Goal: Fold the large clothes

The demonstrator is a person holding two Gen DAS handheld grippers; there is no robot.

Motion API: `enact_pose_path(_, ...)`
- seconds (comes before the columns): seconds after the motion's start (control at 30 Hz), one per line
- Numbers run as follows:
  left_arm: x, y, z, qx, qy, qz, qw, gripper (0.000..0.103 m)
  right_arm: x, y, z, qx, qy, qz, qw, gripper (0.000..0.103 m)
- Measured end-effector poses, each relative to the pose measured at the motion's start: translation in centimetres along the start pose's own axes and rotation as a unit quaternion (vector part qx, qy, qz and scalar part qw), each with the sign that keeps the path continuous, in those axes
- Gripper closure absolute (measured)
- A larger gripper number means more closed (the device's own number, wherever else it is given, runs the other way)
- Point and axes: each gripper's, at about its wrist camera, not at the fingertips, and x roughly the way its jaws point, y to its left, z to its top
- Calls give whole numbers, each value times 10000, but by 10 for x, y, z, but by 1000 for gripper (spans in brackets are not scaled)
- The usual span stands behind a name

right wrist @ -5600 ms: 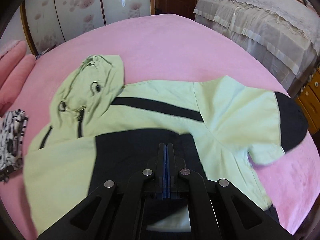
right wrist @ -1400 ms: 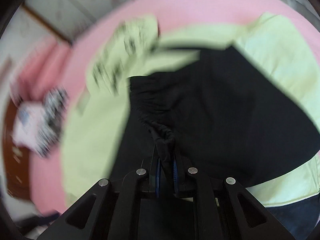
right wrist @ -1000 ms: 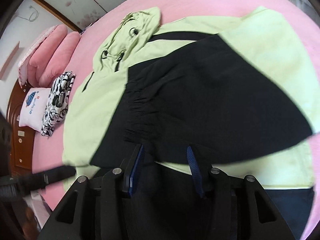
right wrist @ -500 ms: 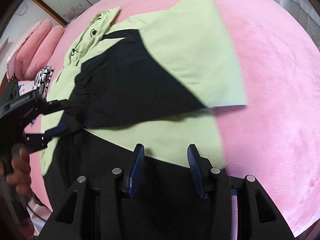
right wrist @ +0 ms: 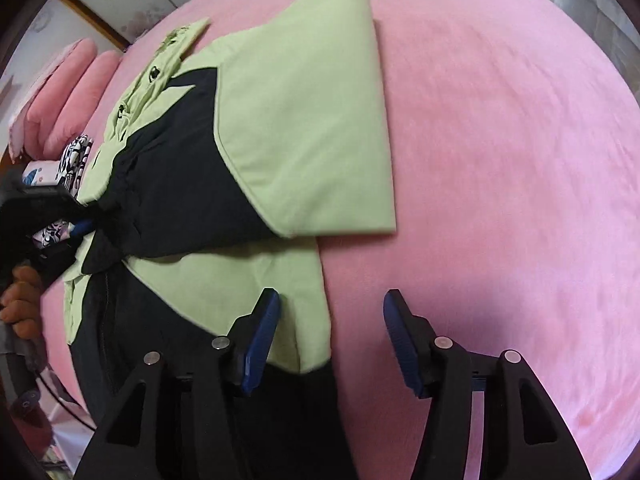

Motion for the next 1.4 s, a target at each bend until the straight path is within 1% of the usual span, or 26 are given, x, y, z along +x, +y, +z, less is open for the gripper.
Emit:
enact_pose_path(0.07,-10,-13,3,37,-140,-321,9994,96,4,3,5,-138,-89,62,9998,38)
enact_pose_path(0.17,-28,-34,17,67,-364,-722,9967,97,9,10,14,-365,-295,32,9989,37)
enact_pose_path(0.23,-51,-48,33,119,-652,-1029,9925,97,12,13,21,-394,-412,36,9984,37)
enact_pose_path(0.27,-58,-51,38,163,-736,-1097,9911,97,12,13,23,-377,-471,28,9982,37)
enact_pose_path(0.3,-71,-61,47,249,-952,-1200,9879,97,14,15,25,-368,-527,8,9979,37)
enact_pose_path(0.33,-79,-67,54,269,-1054,-1249,9862,97,14,14,27,-364,-594,-20,9976,37)
enact_pose_path(0.37,-92,-74,63,318,-1235,-1374,9823,97,15,15,30,-390,-632,-71,9972,37)
enact_pose_path(0.47,-123,-76,85,337,-1621,-1503,9747,97,16,17,35,-589,-772,-202,9951,38)
enact_pose_path(0.53,-143,-71,98,375,-2003,-1383,9692,97,15,17,36,-706,-852,-256,9935,38)
enact_pose_path(0.6,-155,-61,109,344,-2217,-1164,9675,97,13,15,37,-788,-900,-233,9925,40)
enact_pose_path(0.67,-163,-42,115,192,-2377,-975,9663,97,13,12,35,-827,-886,-242,9923,42)
enact_pose_path(0.73,-167,-18,118,-52,-2459,-676,9669,97,10,9,33,-891,-920,-231,9915,44)
enact_pose_path(0.77,-165,-6,120,-225,-2431,-581,9680,97,13,13,35,-941,-934,-224,9909,47)
enact_pose_path(0.8,-165,7,121,-404,-2383,-538,9689,97,11,13,34,-1036,-973,-202,9896,52)
enact_pose_path(0.83,-164,17,119,-510,-2355,-518,9692,97,10,15,33,-1131,-999,-221,9883,55)
enact_pose_path(0.9,-158,42,115,-810,-2280,-268,9699,97,8,17,31,-1317,-1072,-288,9850,61)
enact_pose_path(0.93,-155,51,111,-878,-2232,-180,9706,97,6,18,31,-1371,-1126,-304,9837,64)
enact_pose_path(1.0,-145,73,107,-1067,-2124,5,9713,97,3,19,34,-1416,-1207,-253,9822,79)
enact_pose_path(1.03,-140,85,99,-1092,-2070,48,9722,97,3,19,35,-1386,-1164,-217,9832,83)
enact_pose_path(1.07,-134,94,96,-1123,-1947,179,9743,97,6,27,36,-1326,-1100,-197,9849,88)
enact_pose_path(1.13,-123,108,87,-1055,-1780,423,9774,97,11,30,42,-1094,-982,-169,9890,89)
enact_pose_path(1.17,-119,111,84,-1008,-1731,514,9784,97,12,24,44,-842,-919,-91,9922,90)
enact_pose_path(1.2,-113,117,80,-950,-1660,702,9790,97,16,21,50,-619,-852,-21,9944,90)
enact_pose_path(1.23,-107,125,76,-981,-1521,873,9796,97,18,14,52,-267,-760,86,9967,90)
enact_pose_path(1.3,-97,144,71,-1207,-1291,965,9795,97,27,18,58,51,-667,153,9976,90)
enact_pose_path(1.4,-83,167,68,-1480,-1060,1014,9781,97,27,16,56,38,-635,61,9980,90)
